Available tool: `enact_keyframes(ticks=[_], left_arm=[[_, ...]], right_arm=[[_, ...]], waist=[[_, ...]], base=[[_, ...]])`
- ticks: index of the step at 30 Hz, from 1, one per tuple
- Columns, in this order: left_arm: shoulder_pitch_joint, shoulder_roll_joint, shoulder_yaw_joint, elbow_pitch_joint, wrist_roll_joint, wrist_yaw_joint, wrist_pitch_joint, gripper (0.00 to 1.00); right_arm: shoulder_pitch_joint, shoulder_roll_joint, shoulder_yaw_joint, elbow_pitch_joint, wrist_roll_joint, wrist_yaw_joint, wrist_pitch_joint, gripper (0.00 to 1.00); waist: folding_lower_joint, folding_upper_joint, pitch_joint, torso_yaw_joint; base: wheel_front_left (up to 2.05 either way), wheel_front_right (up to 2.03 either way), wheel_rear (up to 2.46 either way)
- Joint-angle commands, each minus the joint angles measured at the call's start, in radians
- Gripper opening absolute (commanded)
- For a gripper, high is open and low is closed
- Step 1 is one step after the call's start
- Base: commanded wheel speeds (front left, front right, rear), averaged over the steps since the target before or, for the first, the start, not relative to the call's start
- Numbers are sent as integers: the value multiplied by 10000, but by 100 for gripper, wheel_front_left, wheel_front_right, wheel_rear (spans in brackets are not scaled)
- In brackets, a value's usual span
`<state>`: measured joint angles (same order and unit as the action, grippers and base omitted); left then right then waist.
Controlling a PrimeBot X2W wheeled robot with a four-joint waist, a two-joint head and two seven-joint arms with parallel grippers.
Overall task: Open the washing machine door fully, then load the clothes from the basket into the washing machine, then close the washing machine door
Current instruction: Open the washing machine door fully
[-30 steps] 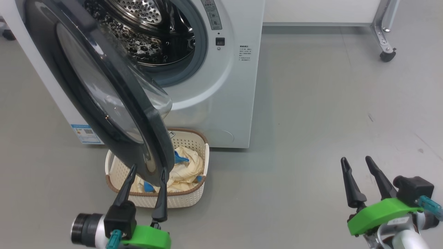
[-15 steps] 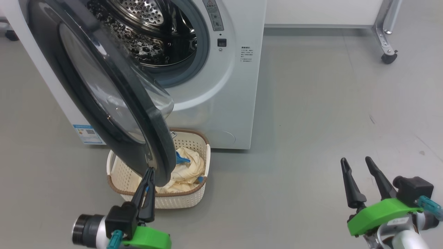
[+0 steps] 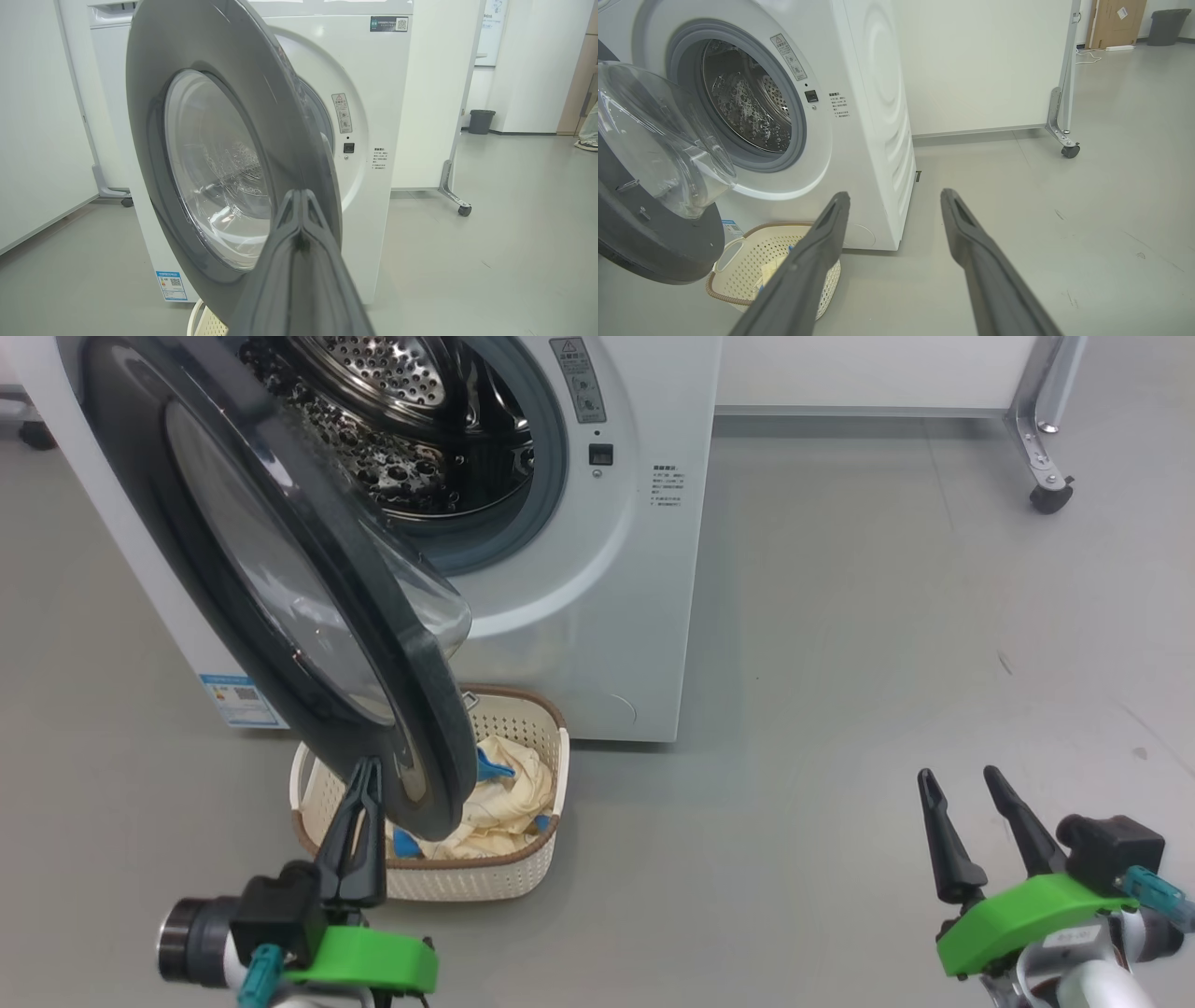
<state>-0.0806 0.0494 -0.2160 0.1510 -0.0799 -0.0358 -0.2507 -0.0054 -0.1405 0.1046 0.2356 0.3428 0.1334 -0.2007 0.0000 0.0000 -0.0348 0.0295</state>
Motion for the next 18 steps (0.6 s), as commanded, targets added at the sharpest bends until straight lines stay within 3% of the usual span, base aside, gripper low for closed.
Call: enact_keyframes(ticks=[1, 18], left_arm=[[-449, 18, 465, -465, -32, -37, -111, 0], [-2896, 541, 1662, -1935, 102, -428, -111, 0]], right_arm=[[-343, -98, 155, -271, -92, -27, -70, 100], [-519, 85, 202, 20, -85, -27, -247, 100]], waist=[[0, 0, -2, 8], [0, 0, -12, -131]], base=[[0, 0, 0], [0, 0, 0]])
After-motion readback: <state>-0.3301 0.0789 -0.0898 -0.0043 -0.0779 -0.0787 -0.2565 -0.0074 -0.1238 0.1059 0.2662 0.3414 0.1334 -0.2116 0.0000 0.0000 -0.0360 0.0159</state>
